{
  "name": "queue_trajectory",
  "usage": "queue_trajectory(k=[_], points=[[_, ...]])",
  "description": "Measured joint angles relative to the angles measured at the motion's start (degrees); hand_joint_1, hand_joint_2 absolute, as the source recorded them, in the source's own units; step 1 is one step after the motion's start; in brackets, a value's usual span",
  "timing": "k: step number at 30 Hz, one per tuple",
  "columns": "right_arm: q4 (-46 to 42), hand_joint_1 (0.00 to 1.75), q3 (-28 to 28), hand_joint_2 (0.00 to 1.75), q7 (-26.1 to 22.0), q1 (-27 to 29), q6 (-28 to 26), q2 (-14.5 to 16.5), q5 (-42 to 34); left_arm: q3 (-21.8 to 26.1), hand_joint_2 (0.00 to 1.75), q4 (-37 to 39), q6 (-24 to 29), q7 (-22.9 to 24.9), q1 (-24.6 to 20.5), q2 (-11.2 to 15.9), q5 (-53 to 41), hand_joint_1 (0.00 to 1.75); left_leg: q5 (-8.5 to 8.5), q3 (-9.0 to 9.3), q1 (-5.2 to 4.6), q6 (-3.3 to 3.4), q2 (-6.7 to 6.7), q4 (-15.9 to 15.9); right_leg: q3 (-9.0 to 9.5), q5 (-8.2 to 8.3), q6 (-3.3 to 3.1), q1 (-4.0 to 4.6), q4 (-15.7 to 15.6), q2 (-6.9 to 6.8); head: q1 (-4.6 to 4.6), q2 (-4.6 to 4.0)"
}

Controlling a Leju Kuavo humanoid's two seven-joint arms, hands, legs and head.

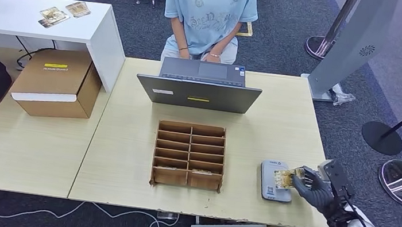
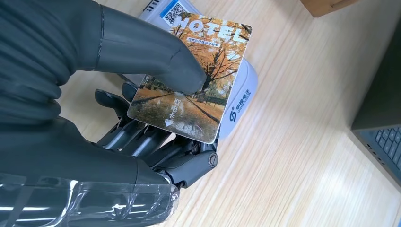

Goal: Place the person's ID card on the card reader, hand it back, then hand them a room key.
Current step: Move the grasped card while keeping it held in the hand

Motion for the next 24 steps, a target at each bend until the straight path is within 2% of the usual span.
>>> queue_trajectory(k=[24], points=[[-0.2,1.75,0.7,1.75,0.8,0.0,-3.6,0.7,3.2,0.0,0.0,0.0,-0.1,0.1,0.0,-0.2,-0.5,0.0,0.0,0.0,0.0,-0.01,0.0,0.0,-0.01,0.0,0.0,0.0,0.0,0.0,0.0,0.0]])
